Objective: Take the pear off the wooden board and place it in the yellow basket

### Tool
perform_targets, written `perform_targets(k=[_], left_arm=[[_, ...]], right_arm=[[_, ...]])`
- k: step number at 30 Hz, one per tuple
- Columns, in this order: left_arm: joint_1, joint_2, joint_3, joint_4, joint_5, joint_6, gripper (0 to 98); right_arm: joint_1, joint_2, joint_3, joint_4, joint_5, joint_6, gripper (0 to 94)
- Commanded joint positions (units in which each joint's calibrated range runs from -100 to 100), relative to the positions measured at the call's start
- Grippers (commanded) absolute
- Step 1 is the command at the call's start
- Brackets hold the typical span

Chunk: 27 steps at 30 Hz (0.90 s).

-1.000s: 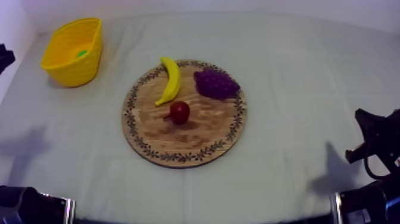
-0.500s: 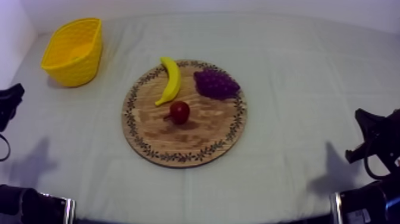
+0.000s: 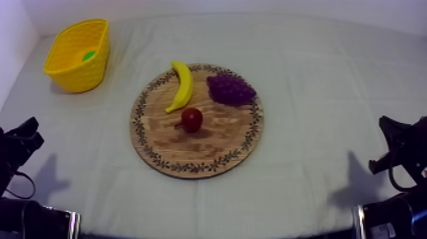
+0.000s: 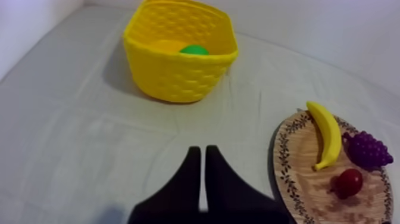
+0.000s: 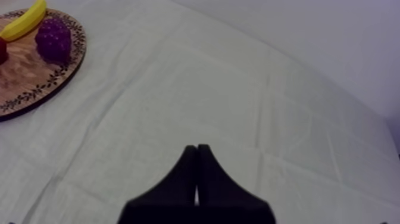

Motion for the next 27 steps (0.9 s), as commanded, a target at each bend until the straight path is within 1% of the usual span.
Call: perform_targets(k=[1, 5, 8, 10, 11, 15, 17, 20, 22, 24, 25, 27], left_arm=[[0.41, -1.93, 1.40, -0.09, 0.04, -0.09, 0.1], [1.18, -4.29, 3.44, -0.75, 0.19, -0.19, 0.1], [1.31, -4.87, 3.89, -1.98, 0.60, 1.29, 0.1], [1.38, -5.34, 4.00, -2.47, 0.89, 2.00, 0.1], [1.51, -5.68, 4.04, -2.63, 0.98, 1.71, 0.1], [1.84, -6.42, 4.35, -3.05, 1.09, -2.18, 0.1], [1.89, -6.54, 4.49, -3.13, 1.03, -2.10, 0.1], [1.92, -6.61, 4.96, -3.13, -0.13, 0.33, 0.1], [1.93, -6.63, 5.57, -3.52, -1.93, 2.83, 0.1], [1.94, -6.64, 6.51, -5.63, -4.14, 6.35, 0.1], [1.87, -6.64, 6.90, -6.56, -5.09, 7.39, 0.1], [1.72, -6.65, 7.36, -7.64, -6.22, 7.75, 0.1]], right_arm=[[0.00, -0.03, -0.02, 0.01, 0.02, -0.01, 0.2], [0.00, -0.03, -0.02, 0.01, 0.02, -0.01, 0.2], [0.00, -0.03, -0.02, 0.01, 0.02, 0.01, 0.2], [0.00, -0.03, -0.02, 0.01, 0.02, 0.00, 0.2], [0.00, -0.03, -0.02, 0.01, 0.02, 0.00, 0.2], [0.00, -0.03, -0.02, 0.01, 0.02, 0.00, 0.2], [0.00, -0.03, -0.02, 0.01, 0.02, 0.00, 0.2], [0.00, -0.03, -0.02, 0.01, 0.02, 0.00, 0.2], [0.00, -0.03, -0.02, 0.01, 0.02, 0.00, 0.2], [0.00, -0.03, -0.02, 0.01, 0.02, -0.01, 0.2], [0.00, -0.03, -0.02, 0.01, 0.02, -0.01, 0.2], [0.00, -0.03, -0.02, 0.01, 0.02, -0.02, 0.2]])
